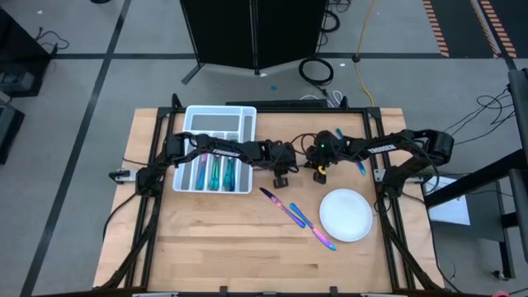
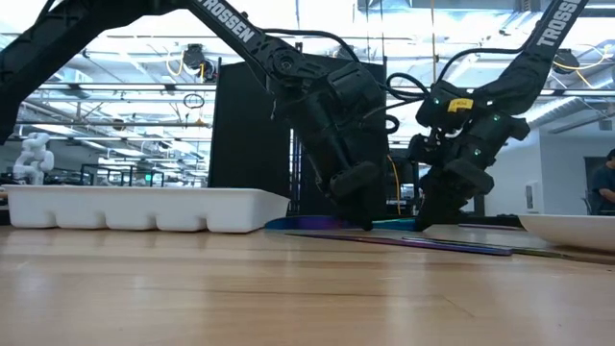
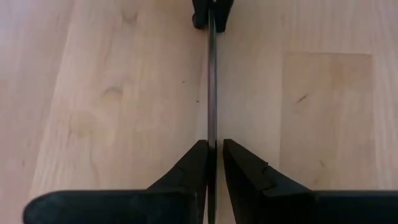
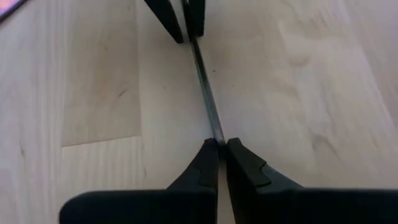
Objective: Sort silverware
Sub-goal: Put the iridescent knife into the white silverware tray
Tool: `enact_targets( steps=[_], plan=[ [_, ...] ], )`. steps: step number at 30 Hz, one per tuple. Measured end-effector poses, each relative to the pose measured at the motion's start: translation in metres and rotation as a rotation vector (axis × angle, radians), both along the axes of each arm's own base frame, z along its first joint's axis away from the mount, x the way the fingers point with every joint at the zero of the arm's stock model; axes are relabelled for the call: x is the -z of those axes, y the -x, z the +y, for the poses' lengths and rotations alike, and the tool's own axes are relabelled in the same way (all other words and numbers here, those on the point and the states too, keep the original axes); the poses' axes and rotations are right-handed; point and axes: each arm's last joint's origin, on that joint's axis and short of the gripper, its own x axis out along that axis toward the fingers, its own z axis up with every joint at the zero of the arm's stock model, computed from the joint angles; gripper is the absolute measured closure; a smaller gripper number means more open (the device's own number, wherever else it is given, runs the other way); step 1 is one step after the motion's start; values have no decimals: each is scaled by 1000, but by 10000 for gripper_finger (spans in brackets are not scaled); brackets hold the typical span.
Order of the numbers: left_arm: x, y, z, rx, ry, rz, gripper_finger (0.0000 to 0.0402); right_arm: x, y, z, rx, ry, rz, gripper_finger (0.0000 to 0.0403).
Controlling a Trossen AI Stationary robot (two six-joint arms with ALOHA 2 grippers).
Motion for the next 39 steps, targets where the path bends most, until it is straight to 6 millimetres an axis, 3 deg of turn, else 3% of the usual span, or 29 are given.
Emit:
enact_targets(
  steps=[8,15,19,24,30,35,39],
  plan=[
    [0,2,0,12,37,16,391,-2,0,0,23,-17,-16,398],
    [-2,0,0,14,36,-12,396,-9,9,1,86,-39,29,344],
    [-8,-5,1,24,25,-32,396,-23,22,3,93,-31,61,324],
    [-34,-16,2,94,-38,-50,396,-52,34,9,102,1,-27,320],
    [-79,-23,-15,195,-279,62,396,-85,50,17,146,26,-175,323],
    [-114,-22,-35,274,-649,232,396,-105,62,23,202,9,-287,323],
    [-123,-8,-50,317,-831,458,396,-115,67,26,259,-34,-361,323]
  ],
)
